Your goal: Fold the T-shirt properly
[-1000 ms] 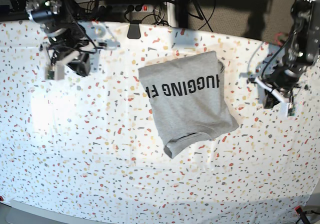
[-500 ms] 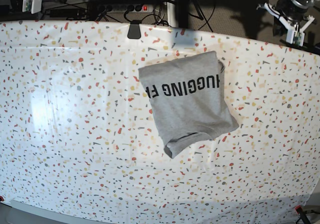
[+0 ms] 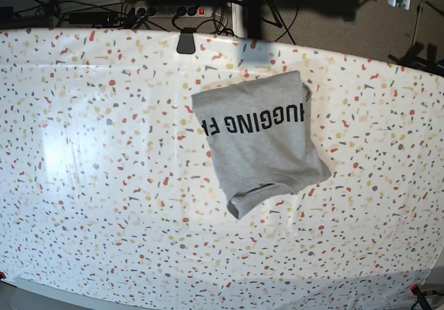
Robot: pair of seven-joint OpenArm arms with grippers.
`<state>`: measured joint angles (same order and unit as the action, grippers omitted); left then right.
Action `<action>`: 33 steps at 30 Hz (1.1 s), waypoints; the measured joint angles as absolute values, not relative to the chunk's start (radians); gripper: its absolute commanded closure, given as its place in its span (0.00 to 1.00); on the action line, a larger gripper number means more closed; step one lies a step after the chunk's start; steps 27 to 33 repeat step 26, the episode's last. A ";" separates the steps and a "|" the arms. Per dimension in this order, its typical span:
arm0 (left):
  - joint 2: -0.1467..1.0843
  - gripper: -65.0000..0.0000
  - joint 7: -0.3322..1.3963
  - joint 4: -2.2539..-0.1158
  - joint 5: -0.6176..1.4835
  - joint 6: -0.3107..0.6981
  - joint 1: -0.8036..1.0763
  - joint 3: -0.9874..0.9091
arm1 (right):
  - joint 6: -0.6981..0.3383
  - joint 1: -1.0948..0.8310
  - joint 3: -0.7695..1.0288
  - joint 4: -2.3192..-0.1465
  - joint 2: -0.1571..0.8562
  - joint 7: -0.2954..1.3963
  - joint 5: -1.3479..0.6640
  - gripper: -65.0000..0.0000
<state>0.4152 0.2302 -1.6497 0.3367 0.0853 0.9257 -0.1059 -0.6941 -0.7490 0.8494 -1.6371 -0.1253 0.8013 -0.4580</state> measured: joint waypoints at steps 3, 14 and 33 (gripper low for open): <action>0.366 1.00 0.165 -1.485 0.314 0.118 0.895 -0.105 | -0.693 -0.686 0.847 -1.430 -0.047 0.770 -0.421 1.00; 0.212 1.00 0.140 -0.816 0.279 0.231 0.554 -0.110 | -0.689 -0.444 0.733 -0.734 0.215 0.487 -0.200 1.00; 0.071 1.00 0.163 -0.440 0.227 0.244 0.283 -0.110 | -0.552 -0.265 0.202 -0.524 0.225 0.392 -0.190 1.00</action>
